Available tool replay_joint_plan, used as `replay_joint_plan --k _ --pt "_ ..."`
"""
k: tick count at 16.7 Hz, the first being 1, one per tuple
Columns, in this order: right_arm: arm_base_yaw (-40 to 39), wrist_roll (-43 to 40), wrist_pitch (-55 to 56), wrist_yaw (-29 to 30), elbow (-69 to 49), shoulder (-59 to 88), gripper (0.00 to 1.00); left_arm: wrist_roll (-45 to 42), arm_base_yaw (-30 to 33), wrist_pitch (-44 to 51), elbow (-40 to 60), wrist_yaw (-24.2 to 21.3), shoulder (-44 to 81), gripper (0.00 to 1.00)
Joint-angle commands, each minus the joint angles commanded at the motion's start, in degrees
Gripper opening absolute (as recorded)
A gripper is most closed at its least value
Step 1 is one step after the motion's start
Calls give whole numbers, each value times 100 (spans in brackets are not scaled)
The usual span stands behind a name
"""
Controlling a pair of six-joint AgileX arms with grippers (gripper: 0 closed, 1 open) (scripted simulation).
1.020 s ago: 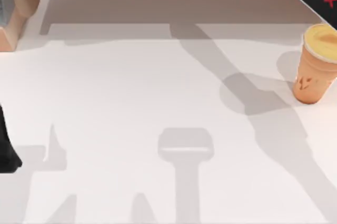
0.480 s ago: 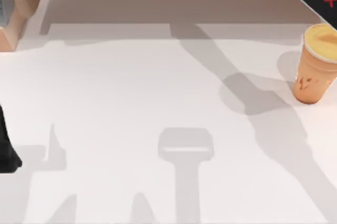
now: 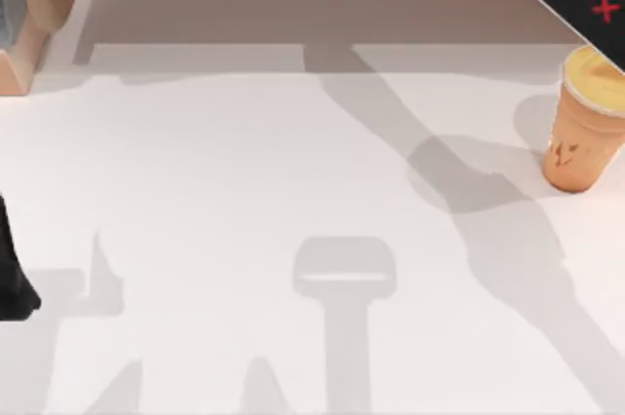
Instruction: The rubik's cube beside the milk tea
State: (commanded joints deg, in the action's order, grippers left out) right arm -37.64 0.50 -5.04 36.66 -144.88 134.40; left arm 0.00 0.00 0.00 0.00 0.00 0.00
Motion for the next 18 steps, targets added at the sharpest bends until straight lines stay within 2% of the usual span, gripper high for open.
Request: replay_joint_plan --k 4,11,18 --pt "-398 67 193 -92 -259 36 0 0 0 0 0 0 0 100" --pt "276 39 -741 -4 -485 317 0 0 0 0 0 0 0 100" --pt "126 105 -751 -70 -550 163 0 0 0 0 0 0 0 100"
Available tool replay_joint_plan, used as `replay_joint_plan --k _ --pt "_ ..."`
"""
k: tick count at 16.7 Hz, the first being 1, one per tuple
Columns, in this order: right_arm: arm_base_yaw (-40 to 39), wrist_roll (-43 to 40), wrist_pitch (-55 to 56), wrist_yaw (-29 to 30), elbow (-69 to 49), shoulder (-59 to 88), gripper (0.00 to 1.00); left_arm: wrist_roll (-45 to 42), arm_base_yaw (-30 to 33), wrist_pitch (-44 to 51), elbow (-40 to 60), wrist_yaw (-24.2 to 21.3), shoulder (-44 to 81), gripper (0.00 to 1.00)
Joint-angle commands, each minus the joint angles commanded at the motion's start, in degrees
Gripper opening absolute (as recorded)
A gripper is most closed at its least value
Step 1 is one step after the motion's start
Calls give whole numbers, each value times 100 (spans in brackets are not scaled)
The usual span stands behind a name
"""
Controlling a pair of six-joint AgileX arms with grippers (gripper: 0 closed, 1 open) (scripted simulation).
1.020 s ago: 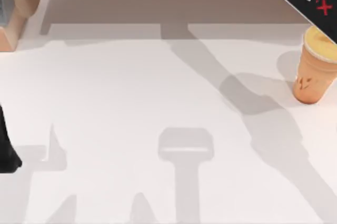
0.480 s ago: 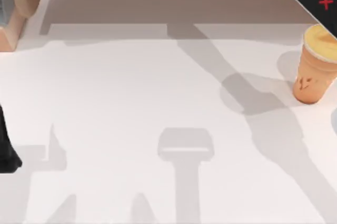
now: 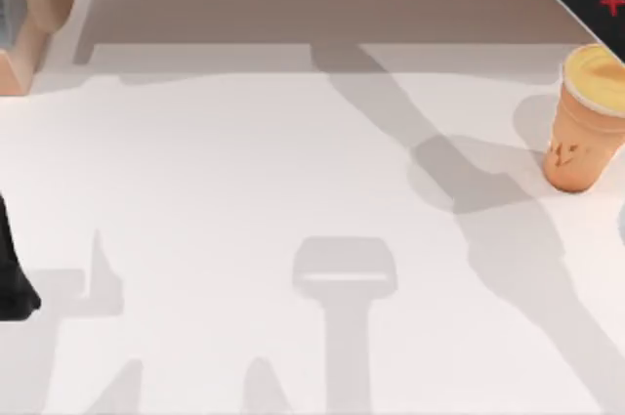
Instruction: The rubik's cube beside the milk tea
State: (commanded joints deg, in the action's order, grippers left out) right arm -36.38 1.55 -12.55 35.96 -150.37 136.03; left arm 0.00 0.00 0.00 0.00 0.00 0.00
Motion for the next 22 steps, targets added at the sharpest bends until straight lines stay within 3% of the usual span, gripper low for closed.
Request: replay_joint_plan --k 5,9,16,22 --pt "-973 205 -655 -591 138 -197 0 0 0 0 0 0 0 100" --pt "-1167 492 -2199 -1379 720 -24 0 0 0 0 0 0 0 100" --pt "231 1561 -5520 -2906 1680 385 0 0 0 0 0 0 0 100" --pt "1245 2362 -6709 -3592 2015 433 0 0 0 0 0 0 0 100"
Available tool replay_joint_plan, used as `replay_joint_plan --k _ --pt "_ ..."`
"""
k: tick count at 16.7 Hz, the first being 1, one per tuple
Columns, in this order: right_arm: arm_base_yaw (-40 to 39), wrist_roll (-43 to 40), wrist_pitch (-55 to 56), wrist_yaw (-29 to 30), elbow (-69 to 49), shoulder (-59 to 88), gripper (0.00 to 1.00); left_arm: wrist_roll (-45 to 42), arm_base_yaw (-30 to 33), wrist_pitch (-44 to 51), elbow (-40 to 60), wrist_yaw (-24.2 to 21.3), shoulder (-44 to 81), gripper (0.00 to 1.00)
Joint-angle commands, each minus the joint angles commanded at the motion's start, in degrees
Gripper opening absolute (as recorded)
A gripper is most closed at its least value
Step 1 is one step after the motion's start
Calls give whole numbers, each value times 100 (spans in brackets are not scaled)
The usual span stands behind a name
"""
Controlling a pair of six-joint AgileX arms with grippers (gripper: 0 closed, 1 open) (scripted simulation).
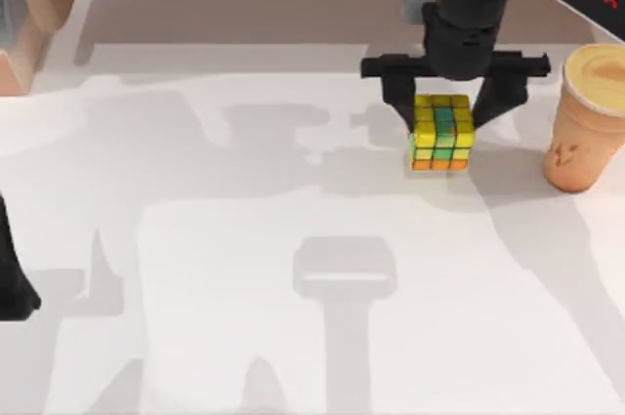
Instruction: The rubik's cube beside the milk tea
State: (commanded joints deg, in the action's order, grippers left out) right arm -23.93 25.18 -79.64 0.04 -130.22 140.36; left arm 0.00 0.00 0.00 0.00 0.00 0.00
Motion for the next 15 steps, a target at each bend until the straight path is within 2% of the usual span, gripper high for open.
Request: replay_joint_plan --k 15 --pt "-127 15 193 9 95 -149 0 0 0 0 0 0 0 100"
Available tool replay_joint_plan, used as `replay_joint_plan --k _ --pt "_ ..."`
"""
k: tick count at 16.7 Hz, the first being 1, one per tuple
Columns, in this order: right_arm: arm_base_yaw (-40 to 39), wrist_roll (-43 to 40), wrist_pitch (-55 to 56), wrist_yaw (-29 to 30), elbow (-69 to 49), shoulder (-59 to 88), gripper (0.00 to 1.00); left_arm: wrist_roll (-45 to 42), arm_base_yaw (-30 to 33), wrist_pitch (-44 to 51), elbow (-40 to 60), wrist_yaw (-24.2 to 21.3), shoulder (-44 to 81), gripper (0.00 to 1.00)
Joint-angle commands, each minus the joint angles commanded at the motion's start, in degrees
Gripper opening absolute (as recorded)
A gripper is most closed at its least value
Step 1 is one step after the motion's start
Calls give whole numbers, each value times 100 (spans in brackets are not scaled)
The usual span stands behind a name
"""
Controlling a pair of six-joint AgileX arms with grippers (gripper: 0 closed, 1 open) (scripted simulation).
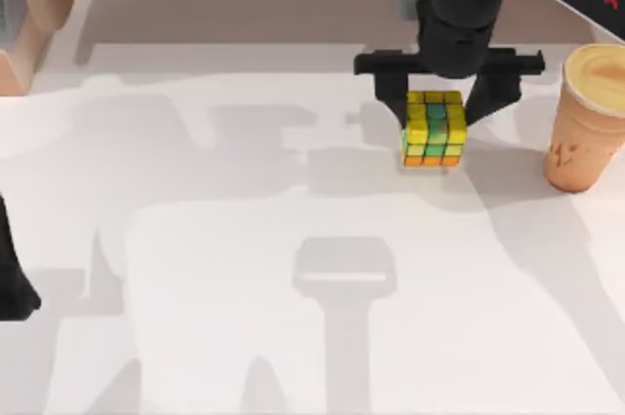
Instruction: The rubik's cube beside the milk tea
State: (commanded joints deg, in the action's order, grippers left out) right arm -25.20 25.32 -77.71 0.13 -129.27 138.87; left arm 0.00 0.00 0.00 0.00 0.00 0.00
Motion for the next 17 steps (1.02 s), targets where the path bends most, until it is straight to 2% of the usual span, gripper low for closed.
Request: replay_joint_plan --k 17 --pt "122 -10 270 -9 380 136 0 0 0 0 0 0 0 100"
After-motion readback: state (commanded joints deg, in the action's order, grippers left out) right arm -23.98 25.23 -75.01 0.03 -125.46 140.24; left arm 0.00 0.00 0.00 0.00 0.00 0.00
